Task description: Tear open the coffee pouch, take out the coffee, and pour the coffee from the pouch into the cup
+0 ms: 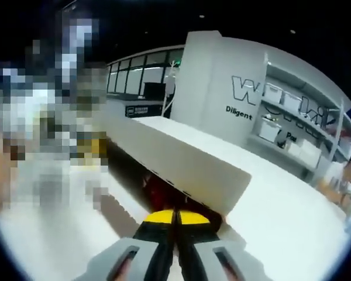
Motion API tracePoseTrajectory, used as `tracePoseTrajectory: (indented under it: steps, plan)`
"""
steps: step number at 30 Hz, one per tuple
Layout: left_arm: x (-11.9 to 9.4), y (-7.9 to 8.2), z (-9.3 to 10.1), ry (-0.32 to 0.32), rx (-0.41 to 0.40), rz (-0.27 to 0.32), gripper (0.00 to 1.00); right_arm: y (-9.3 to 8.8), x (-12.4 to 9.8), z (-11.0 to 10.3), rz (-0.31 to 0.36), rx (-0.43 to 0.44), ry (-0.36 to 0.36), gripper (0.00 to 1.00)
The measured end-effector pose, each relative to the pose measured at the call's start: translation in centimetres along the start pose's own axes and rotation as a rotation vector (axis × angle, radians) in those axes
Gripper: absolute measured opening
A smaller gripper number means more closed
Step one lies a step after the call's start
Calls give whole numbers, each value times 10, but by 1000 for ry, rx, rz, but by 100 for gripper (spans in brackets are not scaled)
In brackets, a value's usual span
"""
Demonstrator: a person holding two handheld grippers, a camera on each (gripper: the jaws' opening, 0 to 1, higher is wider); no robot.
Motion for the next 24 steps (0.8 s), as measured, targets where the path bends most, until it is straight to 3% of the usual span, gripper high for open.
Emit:
tracePoseTrajectory:
  steps: [12,24]
  plan:
    - [0,-2,0,-5,-18,4,7,2,-35,-8,-11,-22,-20,1]
    - [-1,-2,0,-7,-30,2,7,11,-92,-13,-1,-48,-69,1]
Point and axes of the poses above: the point that each gripper's makers call its tool centre point, and the gripper's own axes: x roughly forward along the fingers, z roughly to its right, y roughly out of its top, the point moved 2 cm from there along -x, roughly backward along the fingers, and after that the axes turned 1 degree about z, right-handed, at the moved point
